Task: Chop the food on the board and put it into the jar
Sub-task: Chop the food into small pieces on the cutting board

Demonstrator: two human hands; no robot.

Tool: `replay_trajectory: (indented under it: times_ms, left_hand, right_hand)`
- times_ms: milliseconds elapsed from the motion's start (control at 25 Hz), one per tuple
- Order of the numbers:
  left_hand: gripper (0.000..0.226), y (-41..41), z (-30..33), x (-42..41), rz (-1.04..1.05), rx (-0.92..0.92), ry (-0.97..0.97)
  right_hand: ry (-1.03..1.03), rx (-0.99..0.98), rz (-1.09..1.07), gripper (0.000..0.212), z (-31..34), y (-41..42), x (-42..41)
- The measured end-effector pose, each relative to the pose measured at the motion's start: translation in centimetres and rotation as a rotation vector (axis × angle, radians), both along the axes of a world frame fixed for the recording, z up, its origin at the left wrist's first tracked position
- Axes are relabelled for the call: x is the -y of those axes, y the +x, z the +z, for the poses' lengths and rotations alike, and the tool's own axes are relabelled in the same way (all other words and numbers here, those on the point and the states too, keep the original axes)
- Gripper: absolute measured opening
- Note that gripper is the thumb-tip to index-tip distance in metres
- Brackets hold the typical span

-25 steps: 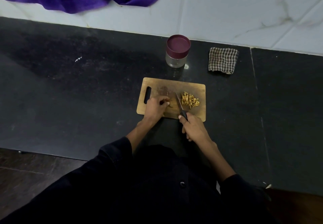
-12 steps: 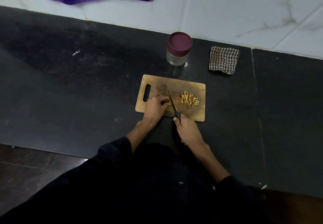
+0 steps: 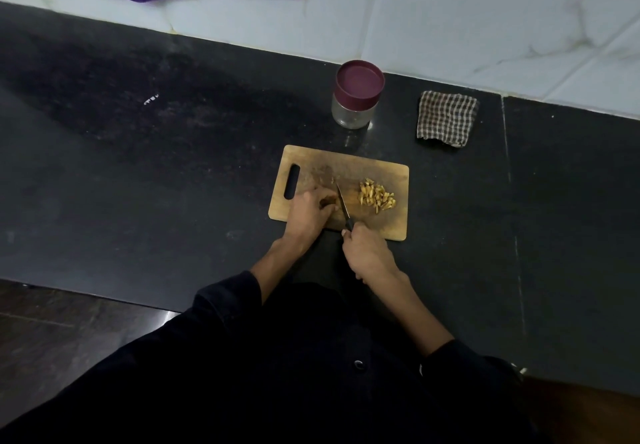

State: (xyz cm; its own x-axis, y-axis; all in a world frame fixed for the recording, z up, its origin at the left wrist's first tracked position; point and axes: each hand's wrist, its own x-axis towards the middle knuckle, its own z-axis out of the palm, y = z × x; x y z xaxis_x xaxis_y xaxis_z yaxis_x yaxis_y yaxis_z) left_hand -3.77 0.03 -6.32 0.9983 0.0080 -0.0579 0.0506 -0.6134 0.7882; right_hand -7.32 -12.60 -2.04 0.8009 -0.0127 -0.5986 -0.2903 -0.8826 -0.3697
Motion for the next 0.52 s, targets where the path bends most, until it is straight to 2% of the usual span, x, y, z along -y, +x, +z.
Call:
replay_trajectory:
  times_ms: [160, 280, 520]
  left_hand:
    - [0.019, 0.0, 0.5, 0.0, -0.003, -0.01, -0.002]
    - [0.02, -0.1, 0.8, 0.1, 0.004, -0.003, 0.006]
    - [0.021, -0.3, 0.7, 0.1, 0.017, 0.001, 0.01]
  right_hand:
    - [-0.05, -0.085, -0.032, 0.022, 0.7, 0.7, -0.1]
    - [-0.059, -0.034, -0.005, 0.029, -0.5, -0.6, -0.3]
    - [0.055, -0.102, -0.067, 0.027, -0.6, -0.8, 0.7]
